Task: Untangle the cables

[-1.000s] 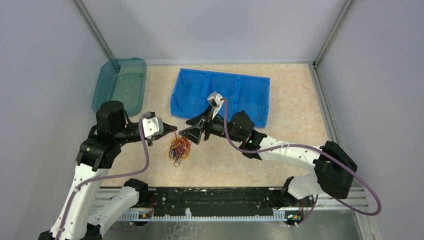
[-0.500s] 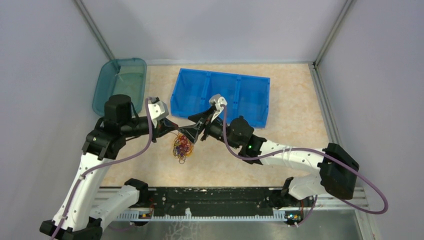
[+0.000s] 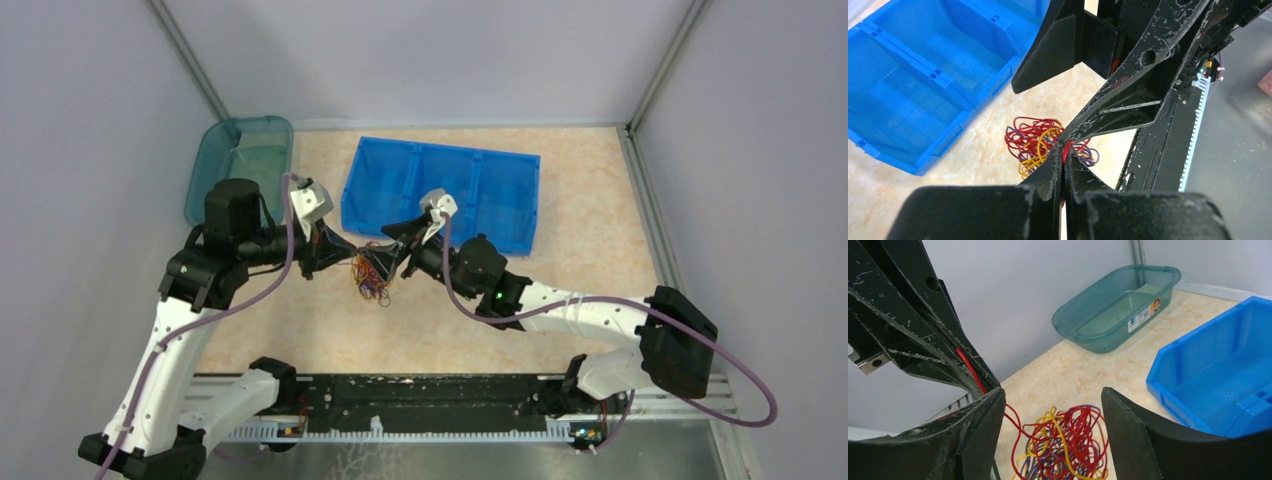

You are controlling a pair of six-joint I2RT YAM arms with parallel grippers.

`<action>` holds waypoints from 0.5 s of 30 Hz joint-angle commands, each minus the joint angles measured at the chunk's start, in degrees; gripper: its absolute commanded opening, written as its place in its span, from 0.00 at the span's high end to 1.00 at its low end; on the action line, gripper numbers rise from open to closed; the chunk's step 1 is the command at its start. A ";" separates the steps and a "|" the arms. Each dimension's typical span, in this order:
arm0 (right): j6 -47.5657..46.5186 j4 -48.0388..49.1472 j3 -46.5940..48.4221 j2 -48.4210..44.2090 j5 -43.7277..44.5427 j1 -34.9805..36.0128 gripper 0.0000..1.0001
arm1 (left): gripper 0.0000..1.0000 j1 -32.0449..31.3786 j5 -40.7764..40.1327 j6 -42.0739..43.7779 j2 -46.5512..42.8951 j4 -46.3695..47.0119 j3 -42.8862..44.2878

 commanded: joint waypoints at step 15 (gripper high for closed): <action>0.86 0.64 -5.91 -7.10 -1.41 0.89 0.29 | 1.00 -0.29 2.13 -4.72 1.12 -1.06 3.43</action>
